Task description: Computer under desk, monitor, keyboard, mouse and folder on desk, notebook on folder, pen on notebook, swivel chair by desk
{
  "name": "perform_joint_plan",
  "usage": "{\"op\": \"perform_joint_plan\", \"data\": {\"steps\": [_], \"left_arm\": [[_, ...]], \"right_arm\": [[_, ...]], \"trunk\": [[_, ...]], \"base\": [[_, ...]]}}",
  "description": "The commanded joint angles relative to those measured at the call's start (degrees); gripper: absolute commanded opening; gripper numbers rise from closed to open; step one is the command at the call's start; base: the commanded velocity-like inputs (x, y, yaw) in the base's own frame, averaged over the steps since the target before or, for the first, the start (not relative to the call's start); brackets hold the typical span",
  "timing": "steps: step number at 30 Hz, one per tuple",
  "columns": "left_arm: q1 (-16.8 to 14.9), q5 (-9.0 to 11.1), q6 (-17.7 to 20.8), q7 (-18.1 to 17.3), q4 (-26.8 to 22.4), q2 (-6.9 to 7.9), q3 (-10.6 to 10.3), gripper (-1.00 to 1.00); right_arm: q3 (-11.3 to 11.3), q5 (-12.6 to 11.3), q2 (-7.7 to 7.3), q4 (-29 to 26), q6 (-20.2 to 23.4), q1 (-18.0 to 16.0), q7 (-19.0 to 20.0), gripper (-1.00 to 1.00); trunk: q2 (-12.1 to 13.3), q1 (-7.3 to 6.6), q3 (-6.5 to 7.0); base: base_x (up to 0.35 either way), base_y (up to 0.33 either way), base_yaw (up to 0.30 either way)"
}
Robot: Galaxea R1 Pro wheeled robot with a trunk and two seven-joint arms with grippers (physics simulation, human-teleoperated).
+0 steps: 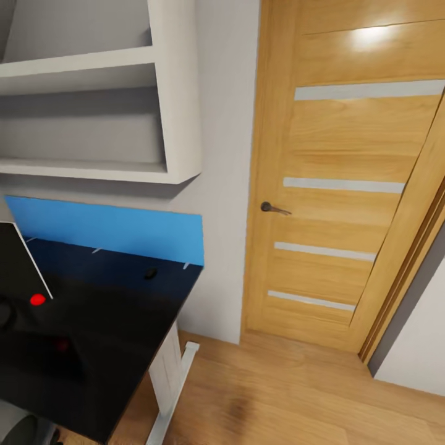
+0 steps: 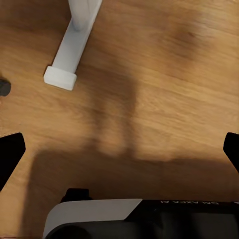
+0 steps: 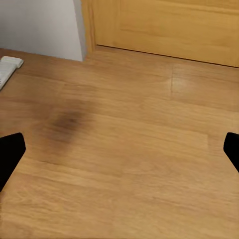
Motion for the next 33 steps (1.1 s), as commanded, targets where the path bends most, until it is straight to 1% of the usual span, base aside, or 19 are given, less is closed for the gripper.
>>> {"op": "perform_joint_plan", "data": {"steps": [1, 21, 29, 33], "left_arm": [[0.0, 0.3, -0.1, 0.0, -0.1, -0.01, -0.1, 1.0], [0.0, 0.3, -0.1, 0.0, -0.1, -0.01, -0.1, 1.0], [0.0, 0.3, -0.1, 0.1, -0.1, 0.01, 0.0, 1.0], [0.0, 0.4, -0.1, 0.2, -0.1, 0.4, 0.1, 1.0]], "right_arm": [[0.0, 0.0, 0.0, 0.0, -0.2, 0.0, -0.1, 1.0], [0.0, 0.0, 0.03, 0.0, -0.2, 0.0, -0.1, 1.0], [0.1, 0.0, -0.05, -0.2, -0.5, 0.0, -0.1, 1.0], [0.1, 0.0, 0.01, -0.2, -0.8, 0.0, -0.1, 1.0]], "trunk": [[0.0, 0.0, -0.11], [0.0, 0.0, -0.98], [0.0, 0.0, -1.06], [0.0, 0.0, -1.06]], "base": [[0.0, -0.115, 0.197], [0.0, -0.115, 0.231], [0.0, -0.096, 0.034], [0.0, -0.015, 0.081]]}}
